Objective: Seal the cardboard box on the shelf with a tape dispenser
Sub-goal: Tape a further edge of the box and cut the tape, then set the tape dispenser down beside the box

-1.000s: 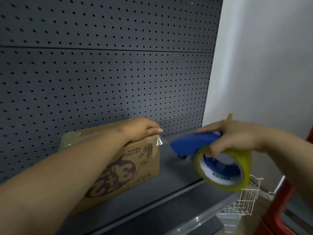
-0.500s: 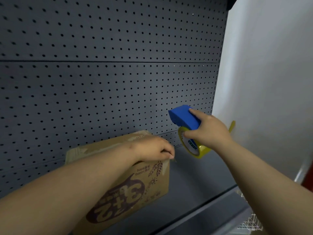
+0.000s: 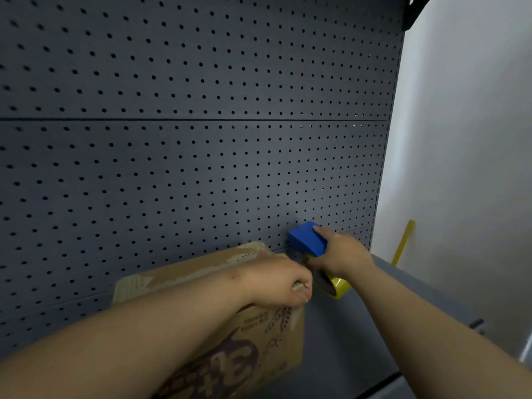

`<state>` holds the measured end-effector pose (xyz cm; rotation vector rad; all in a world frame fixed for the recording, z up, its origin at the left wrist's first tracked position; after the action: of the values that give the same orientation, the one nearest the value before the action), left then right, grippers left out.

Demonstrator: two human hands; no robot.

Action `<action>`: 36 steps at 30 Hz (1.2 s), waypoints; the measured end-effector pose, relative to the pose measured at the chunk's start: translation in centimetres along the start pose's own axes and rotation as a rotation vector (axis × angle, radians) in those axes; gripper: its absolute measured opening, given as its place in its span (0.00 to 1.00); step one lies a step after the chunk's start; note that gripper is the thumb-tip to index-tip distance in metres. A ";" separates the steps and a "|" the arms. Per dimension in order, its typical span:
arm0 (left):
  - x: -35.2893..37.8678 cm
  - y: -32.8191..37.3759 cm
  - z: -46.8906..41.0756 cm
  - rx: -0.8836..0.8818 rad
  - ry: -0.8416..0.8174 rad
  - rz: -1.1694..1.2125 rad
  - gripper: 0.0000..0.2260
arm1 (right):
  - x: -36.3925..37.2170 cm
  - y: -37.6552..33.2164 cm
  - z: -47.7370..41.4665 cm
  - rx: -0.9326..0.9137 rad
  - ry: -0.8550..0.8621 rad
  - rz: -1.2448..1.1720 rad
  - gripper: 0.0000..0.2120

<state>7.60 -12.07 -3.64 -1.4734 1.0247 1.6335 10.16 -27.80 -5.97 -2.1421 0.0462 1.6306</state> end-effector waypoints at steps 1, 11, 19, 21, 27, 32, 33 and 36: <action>0.0 0.0 0.0 -0.009 -0.007 -0.024 0.09 | 0.5 0.2 -0.3 -0.011 -0.030 0.016 0.43; 0.6 0.0 0.1 -0.147 -0.181 -0.077 0.10 | 3.7 4.3 -3.0 -0.116 -0.350 0.063 0.42; 0.6 0.6 0.4 -0.164 -0.168 -0.145 0.10 | 3.4 6.8 -0.1 -0.520 -0.177 0.641 0.38; 0.5 0.7 0.4 -0.173 -0.167 -0.165 0.11 | 4.2 7.4 0.7 -0.569 -0.155 0.633 0.38; 0.3 1.0 0.7 -0.226 -0.136 -0.182 0.16 | 6.9 6.4 2.2 -0.589 -0.181 0.502 0.29; -1.6 1.0 3.4 -0.280 0.176 -0.426 0.28 | 2.3 1.9 1.5 -0.516 -0.174 0.129 0.37; -2.3 0.6 4.8 -0.345 0.285 -0.395 0.29 | 1.3 0.4 1.5 -0.443 -0.146 -0.101 0.32; -3.9 -2.2 10.9 -0.708 0.562 -0.195 0.32 | 0.9 -4.0 2.6 -0.099 -0.373 -0.921 0.30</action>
<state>5.23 -1.31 0.47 -2.5161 0.5413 1.5416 9.26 -23.02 -6.00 -1.4850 -0.9911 1.4008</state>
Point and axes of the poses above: each hand's wrist, its own z-axis away from the middle knuckle, its own x-axis out of the palm, y = z × x, the point moved 5 cm from there along -z, towards the middle knuckle, and after that the axes turned 1 degree about -y, right-handed, at the moved point
